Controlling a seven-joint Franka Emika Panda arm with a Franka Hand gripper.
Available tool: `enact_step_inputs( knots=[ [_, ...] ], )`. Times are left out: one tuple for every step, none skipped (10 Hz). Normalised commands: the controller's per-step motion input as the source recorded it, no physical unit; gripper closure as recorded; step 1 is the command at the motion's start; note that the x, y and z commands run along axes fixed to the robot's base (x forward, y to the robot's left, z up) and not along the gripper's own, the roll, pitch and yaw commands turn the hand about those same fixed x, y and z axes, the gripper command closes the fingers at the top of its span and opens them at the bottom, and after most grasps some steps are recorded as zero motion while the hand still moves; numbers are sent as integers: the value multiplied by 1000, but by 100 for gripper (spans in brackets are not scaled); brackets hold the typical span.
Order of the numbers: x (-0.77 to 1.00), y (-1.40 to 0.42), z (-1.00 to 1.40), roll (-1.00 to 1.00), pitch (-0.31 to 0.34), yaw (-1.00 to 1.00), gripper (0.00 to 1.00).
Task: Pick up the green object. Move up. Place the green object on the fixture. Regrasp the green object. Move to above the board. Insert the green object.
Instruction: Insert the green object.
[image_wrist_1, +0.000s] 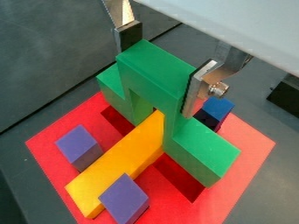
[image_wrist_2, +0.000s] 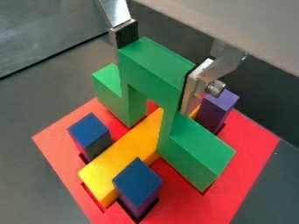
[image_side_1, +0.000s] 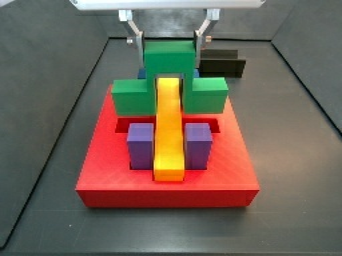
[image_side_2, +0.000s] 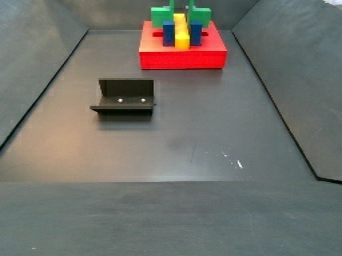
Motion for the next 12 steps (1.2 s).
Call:
enact_step_inputs(
  knots=[
    [69, -46, -137, -30, -59, 54, 100],
    [63, -34, -149, -34, -51, 54, 100],
    [14, -17, -171, -34, -54, 51, 100],
    [0, 0, -189, -36, -56, 46, 100],
    [0, 0, -194, -29, -57, 43, 100],
    [0, -37, -151, -13, -43, 60, 100],
    [57, -103, -117, -13, -41, 94, 100],
    [37, -80, -126, -23, -46, 89, 100],
    [34, -69, -120, -41, -53, 94, 100],
    [0, -37, -137, -23, -51, 69, 100],
    [0, 0, -174, 0, -44, 0, 100],
    [0, 0, -169, -7, -47, 0, 100]
  ],
)
